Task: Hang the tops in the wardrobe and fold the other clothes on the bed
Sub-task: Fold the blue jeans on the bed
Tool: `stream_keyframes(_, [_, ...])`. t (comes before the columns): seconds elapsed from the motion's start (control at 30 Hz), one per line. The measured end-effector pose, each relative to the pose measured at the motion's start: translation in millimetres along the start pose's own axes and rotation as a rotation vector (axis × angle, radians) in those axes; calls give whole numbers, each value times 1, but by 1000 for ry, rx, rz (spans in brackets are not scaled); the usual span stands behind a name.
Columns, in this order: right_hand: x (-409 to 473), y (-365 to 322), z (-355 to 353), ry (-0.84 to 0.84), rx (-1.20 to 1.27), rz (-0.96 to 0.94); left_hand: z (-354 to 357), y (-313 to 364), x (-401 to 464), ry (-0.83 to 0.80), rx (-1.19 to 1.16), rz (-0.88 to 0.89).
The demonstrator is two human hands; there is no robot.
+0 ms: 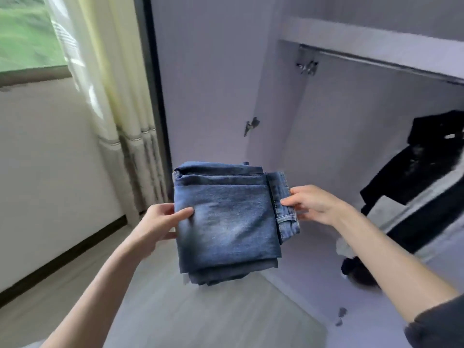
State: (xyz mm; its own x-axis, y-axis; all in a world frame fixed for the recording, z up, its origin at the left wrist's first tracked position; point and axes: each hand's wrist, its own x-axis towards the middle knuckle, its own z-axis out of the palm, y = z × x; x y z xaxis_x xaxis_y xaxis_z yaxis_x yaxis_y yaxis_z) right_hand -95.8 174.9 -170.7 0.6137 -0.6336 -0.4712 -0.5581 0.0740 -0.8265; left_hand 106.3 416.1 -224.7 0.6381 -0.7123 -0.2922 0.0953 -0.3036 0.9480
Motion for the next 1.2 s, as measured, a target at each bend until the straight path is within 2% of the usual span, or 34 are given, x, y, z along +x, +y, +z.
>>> stream_keyframes(0.3, [-56, -83, -149, 427, 198, -157, 93, 213, 107, -284, 115, 367])
stream_keyframes(0.47, [-90, -129, -215, 618, 246, -281, 140, 319, 129, -422, 90, 540])
stream_keyframes(0.63, [-118, -163, -278, 753, 268, -322, 196, 401, 138, -498, 110, 643])
stream_keyframes(0.87, [-134, -185, -381, 932, 242, -342, 301, 480, 155, -562, 102, 723])
stream_keyframes(0.93, [-131, -185, -398, 939, 237, -324, 317, 487, 160, -557, 95, 721])
stream_keyframes(1.2, [-101, -159, -517, 1071, 245, -249, 454, 522, 202, -585, 178, 665])
